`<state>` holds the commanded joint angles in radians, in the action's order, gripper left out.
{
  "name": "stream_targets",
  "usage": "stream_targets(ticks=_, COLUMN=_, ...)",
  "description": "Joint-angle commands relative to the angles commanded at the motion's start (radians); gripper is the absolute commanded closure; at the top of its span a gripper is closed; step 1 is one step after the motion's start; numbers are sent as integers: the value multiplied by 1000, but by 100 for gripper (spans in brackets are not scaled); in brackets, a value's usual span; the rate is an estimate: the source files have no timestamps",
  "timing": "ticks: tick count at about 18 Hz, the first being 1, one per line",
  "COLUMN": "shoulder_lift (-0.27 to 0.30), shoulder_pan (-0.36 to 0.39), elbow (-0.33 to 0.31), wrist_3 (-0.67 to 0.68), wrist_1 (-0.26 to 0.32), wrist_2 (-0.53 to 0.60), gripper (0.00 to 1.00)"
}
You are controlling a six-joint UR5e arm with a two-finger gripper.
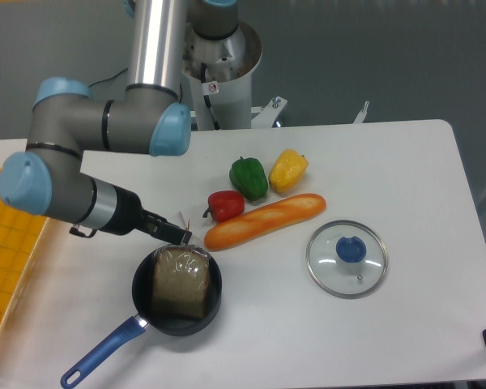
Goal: Put the toast in the pot
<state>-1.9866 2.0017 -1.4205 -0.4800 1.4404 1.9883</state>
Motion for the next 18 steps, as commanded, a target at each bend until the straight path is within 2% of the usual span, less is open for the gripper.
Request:
stream_targets(ticks=10, shoulder_lift=31, shoulder_pan=98, elbow=-3, wrist_3=-40, wrist_1=-46, wrist_2=-121, gripper=0)
stream_targets(ticks=13, shoulder_lift=28, shoulder_pan=120, elbow=-5, wrist_3=-54, wrist_1=-103, wrist_2=-155, gripper=0)
stream_targets(ticks=14, shoulder_lift=28, shoulder_pan=133, elbow=-5, wrist_3=-77, wrist_1=-121, wrist_2=-178, gripper=0)
stream_targets(ticks=18, shoulder_lift=43, shoulder_pan=212, elbow=-5, wrist_3=-280, wrist_1=-118, wrist_2=-290, gripper=0)
